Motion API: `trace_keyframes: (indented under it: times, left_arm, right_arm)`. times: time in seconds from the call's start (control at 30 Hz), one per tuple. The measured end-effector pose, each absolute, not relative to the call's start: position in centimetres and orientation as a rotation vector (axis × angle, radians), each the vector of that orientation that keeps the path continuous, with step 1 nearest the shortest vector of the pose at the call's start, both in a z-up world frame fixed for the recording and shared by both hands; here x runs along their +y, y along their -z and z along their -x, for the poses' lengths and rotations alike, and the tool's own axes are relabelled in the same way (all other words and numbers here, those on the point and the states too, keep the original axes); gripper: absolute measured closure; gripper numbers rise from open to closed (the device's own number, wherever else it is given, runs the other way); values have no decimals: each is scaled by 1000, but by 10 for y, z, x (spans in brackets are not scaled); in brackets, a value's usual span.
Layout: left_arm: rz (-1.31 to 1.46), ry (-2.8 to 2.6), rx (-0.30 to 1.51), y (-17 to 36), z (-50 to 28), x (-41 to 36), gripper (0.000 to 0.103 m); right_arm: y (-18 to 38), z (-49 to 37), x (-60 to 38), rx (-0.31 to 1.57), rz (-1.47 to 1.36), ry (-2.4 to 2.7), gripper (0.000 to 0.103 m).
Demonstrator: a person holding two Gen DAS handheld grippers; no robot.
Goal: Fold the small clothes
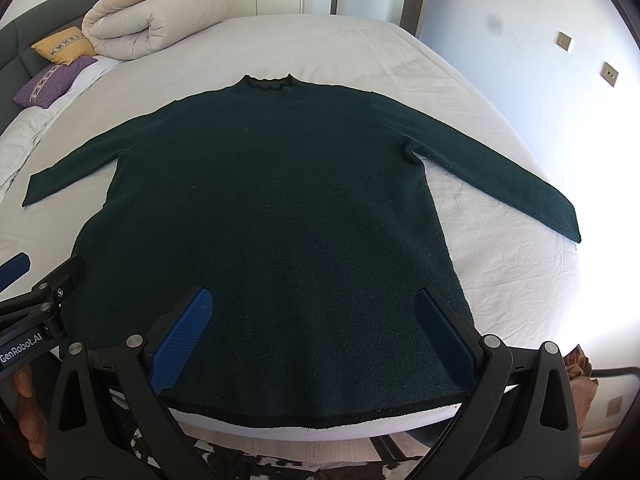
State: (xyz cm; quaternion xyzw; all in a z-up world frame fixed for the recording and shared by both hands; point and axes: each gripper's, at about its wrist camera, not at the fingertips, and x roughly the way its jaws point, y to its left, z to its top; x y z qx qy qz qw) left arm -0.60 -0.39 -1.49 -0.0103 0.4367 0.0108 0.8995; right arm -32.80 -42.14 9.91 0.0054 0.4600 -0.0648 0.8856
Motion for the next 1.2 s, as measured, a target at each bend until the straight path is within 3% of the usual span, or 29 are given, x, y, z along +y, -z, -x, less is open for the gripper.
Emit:
trace_keyframes:
  times: [0.33, 0.53, 0.7, 0.87, 0.97, 1.2]
  left_arm:
    - [-108, -49, 828, 14, -4, -25, 0]
    - [-65, -3, 909, 21, -46, -29, 0]
    - [93, 136, 982, 26, -75, -33, 0]
    - [130, 195, 1034, 35, -91, -52, 0]
    - [168, 202, 1039, 37, -101, -60, 0]
    - [262, 289, 1063, 40, -125, -76, 1]
  right_arm:
    - [-103, 323, -474, 902, -152, 109, 0]
    - [-100, 326, -620, 737, -550, 155, 0]
    - [-65, 344, -775, 598, -894, 344, 0]
    - [-21, 360, -865, 500, -1115, 425, 12]
    - [6, 359, -896, 484, -1229, 434, 25]
    - [12, 327, -910, 454, -1238, 414, 34]
